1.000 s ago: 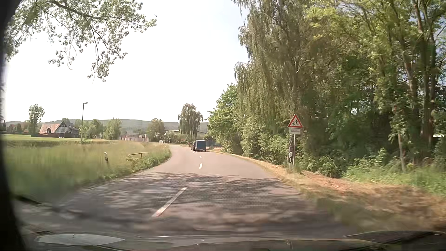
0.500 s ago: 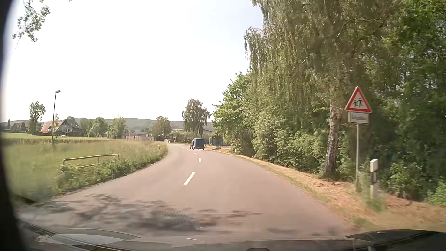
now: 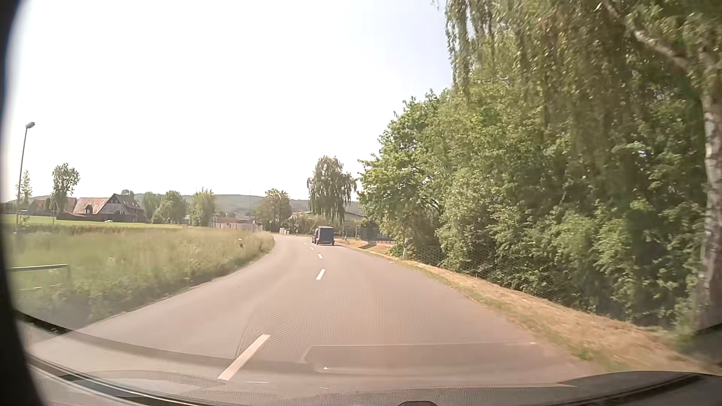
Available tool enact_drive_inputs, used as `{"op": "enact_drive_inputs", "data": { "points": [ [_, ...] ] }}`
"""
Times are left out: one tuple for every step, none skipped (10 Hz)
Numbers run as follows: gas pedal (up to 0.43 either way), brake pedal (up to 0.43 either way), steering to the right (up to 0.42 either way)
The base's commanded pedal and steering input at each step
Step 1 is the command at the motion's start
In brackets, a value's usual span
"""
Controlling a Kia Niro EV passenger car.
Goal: Follow the waypoints while adhering to traffic rules and regulations
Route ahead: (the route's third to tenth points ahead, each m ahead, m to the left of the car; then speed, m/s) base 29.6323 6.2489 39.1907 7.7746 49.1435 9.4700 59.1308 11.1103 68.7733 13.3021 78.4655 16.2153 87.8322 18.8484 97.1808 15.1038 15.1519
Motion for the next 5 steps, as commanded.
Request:
{"op": "enact_drive_inputs", "data": {
  "points": [
    [0.157,0.000,-0.029],
    [0.157,0.000,-0.029],
    [0.157,0.000,-0.029],
    [0.157,0.000,-0.029],
    [0.157,0.000,-0.029]
  ]
}}
